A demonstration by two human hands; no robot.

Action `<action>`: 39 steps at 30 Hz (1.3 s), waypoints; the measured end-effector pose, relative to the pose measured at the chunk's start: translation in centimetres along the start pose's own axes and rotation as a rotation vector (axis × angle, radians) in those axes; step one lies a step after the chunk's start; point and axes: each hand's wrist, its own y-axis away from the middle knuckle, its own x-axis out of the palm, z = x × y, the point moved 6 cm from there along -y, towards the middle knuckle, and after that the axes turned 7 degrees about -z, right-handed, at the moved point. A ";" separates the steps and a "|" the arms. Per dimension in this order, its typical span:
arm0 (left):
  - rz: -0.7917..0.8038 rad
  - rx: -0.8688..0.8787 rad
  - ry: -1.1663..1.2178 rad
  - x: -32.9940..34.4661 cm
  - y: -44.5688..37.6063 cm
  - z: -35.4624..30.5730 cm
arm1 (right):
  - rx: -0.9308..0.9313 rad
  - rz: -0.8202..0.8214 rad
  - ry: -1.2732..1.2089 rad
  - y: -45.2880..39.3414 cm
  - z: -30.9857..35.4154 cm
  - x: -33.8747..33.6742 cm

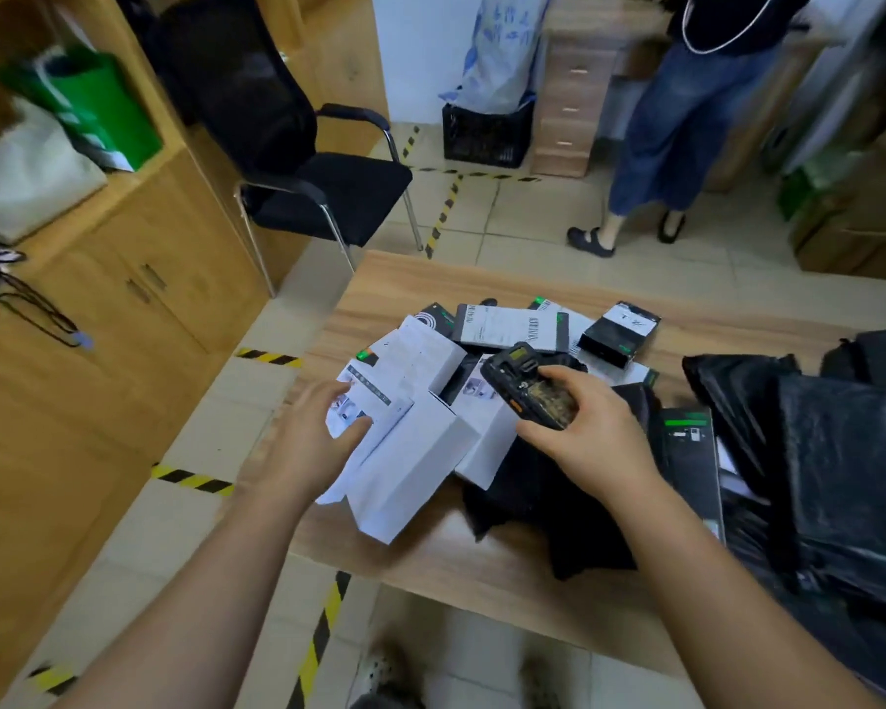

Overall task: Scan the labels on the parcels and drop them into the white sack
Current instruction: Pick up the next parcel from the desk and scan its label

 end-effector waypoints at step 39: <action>0.253 0.206 0.022 5.7 -1.4 -12.0 | 0.272 -0.356 0.019 6.0 -4.1 -7.6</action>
